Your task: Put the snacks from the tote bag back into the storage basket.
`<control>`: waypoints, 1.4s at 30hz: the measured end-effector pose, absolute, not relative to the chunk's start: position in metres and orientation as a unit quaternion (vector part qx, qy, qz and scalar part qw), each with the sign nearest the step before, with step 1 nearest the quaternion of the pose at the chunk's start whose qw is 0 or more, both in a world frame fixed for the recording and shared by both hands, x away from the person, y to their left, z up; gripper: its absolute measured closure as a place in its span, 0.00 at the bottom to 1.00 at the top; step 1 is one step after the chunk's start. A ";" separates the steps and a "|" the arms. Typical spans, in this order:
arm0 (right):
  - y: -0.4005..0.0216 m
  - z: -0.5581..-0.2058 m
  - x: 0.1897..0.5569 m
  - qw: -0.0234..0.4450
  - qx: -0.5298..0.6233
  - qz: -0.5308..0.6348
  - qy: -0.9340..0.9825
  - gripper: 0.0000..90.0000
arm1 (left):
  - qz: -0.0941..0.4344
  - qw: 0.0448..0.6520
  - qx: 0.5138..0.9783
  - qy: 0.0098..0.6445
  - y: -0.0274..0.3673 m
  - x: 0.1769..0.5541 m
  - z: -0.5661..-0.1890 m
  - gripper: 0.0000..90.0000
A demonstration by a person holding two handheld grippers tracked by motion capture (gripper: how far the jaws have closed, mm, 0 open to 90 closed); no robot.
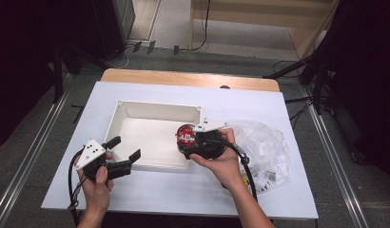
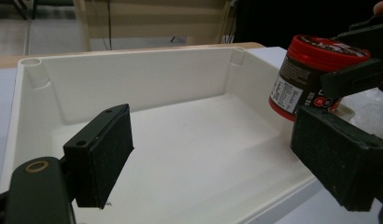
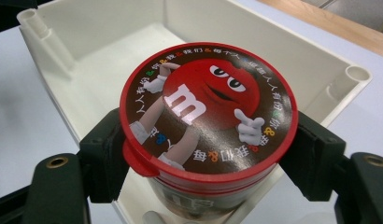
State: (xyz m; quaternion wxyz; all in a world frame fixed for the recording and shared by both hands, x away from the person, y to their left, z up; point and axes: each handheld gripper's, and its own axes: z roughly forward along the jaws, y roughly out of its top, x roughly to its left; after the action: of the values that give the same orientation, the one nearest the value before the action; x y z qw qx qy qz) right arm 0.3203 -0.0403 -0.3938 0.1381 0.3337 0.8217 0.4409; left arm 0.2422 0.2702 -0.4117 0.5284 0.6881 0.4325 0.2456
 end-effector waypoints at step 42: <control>-0.080 -0.402 0.305 0.169 0.363 0.485 0.778 0.17 | 0.245 0.523 0.690 0.437 0.273 0.244 -0.417 0.15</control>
State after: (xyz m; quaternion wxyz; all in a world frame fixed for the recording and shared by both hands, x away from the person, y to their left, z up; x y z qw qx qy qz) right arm 0.3052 -0.0796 -0.4021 0.1688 0.3626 0.7776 0.4851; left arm 0.2441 0.2726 -0.4168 0.5225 0.6898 0.4373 0.2447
